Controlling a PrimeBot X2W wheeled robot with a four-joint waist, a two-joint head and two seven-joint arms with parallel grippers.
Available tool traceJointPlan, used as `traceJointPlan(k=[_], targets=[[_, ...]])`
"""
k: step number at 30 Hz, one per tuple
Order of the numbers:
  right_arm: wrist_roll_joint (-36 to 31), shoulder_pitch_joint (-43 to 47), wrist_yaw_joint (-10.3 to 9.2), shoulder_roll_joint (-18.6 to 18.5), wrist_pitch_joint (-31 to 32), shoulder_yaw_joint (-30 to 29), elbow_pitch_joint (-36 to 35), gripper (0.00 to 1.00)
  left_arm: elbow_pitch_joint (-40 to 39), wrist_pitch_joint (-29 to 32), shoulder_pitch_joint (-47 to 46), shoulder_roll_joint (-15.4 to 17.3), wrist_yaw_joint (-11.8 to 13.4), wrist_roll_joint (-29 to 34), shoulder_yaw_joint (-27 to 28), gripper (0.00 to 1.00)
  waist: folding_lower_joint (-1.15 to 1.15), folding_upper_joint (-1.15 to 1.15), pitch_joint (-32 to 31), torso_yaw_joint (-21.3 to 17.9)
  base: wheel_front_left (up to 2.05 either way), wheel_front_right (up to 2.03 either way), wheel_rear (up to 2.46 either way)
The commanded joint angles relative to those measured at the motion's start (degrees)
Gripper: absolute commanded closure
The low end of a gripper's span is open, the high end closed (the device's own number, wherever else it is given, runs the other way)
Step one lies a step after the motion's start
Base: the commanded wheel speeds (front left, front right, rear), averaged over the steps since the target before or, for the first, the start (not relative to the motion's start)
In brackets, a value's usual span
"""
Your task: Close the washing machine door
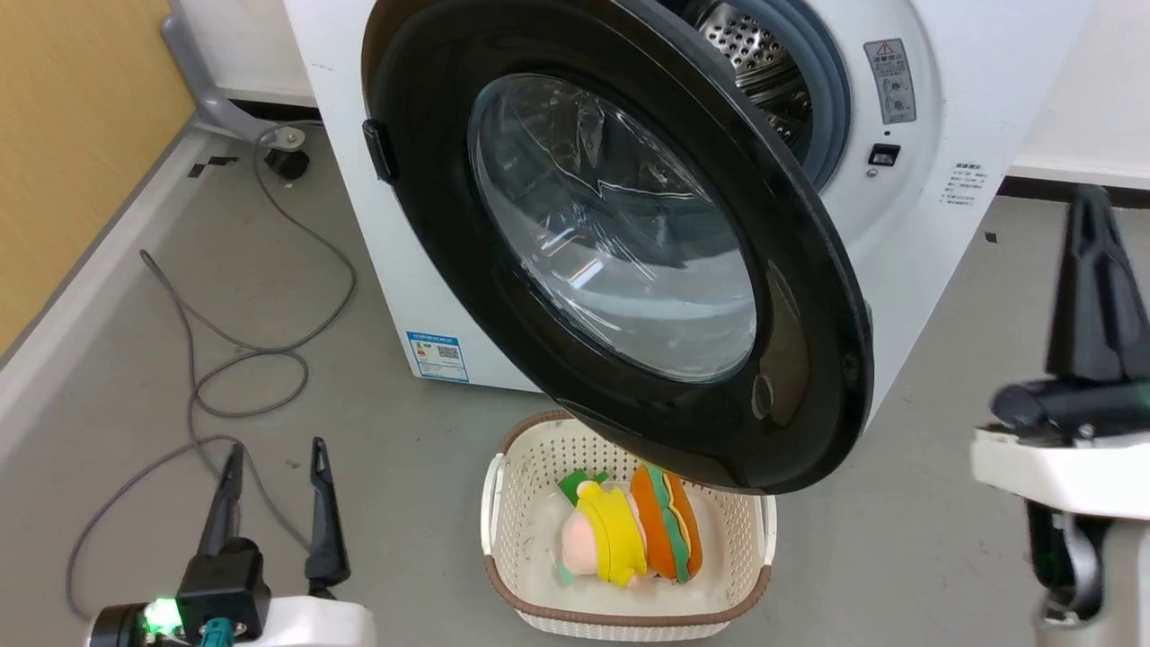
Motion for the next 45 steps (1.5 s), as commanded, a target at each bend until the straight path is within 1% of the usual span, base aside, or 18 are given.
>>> traceJointPlan(k=[1,5,12,17,19,21,24,32,38,45], targets=[[0.4,-1.0,0.05,0.0,-0.2,1.4,-0.9,1.00,0.3,-0.2,0.3,-0.4,-0.4,0.5,0.3,0.00,0.01,0.00,0.1,0.1,0.00,0.00,0.00],[0.1,-2.0,0.05,-0.9,-0.2,7.9,-3.8,1.00,0.9,-0.2,0.0,-1.6,-1.5,1.1,0.9,0.00,0.01,0.00,0.4,0.2,0.00,0.00,0.00],[3.5,-2.2,0.05,-6.5,-0.2,20.4,-5.3,1.00,1.1,-0.2,-0.1,-3.4,-3.1,2.0,2.5,0.00,0.01,0.00,0.6,-0.1,0.00,0.00,0.00],[4.2,-1.4,0.05,-11.3,-0.2,28.1,-2.7,1.00,1.0,-0.2,0.1,-4.6,-3.8,2.7,3.3,0.00,0.01,0.00,0.8,-0.4,0.00,0.00,0.00],[4.6,-0.8,0.05,-12.2,-0.2,29.8,-0.7,1.00,1.0,-0.2,0.1,-5.0,-4.1,2.9,3.6,0.00,0.01,0.00,1.0,-0.5,0.00,0.00,0.00],[3.7,-0.5,0.05,-13.7,-0.2,31.2,1.4,1.00,0.9,-0.2,0.0,-5.3,-4.4,3.1,3.9,0.00,0.01,0.00,1.3,-0.5,0.00,0.00,0.00],[3.1,0.1,0.05,-14.6,-0.2,31.8,5.3,1.00,1.3,-0.2,-0.6,-5.7,-5.0,3.4,4.4,0.00,0.01,0.00,1.9,-0.6,0.00,0.00,0.00],[2.6,0.5,0.05,-15.2,-0.2,29.0,14.7,1.00,1.6,-0.2,-2.0,-6.7,-5.8,4.7,4.9,0.00,0.01,0.00,3.9,-0.5,0.00,0.00,0.00],[2.9,-0.4,0.05,-14.9,-0.2,25.1,19.8,1.00,1.6,-0.2,-3.2,-7.4,-6.3,5.3,4.6,0.00,0.01,0.00,5.7,-0.2,0.00,0.00,0.00],[3.2,-3.9,0.05,-14.5,-0.2,19.6,24.0,1.00,1.7,-0.2,-4.7,-8.1,-6.7,5.5,4.1,0.00,0.01,0.00,7.9,0.4,0.00,0.00,0.00]])
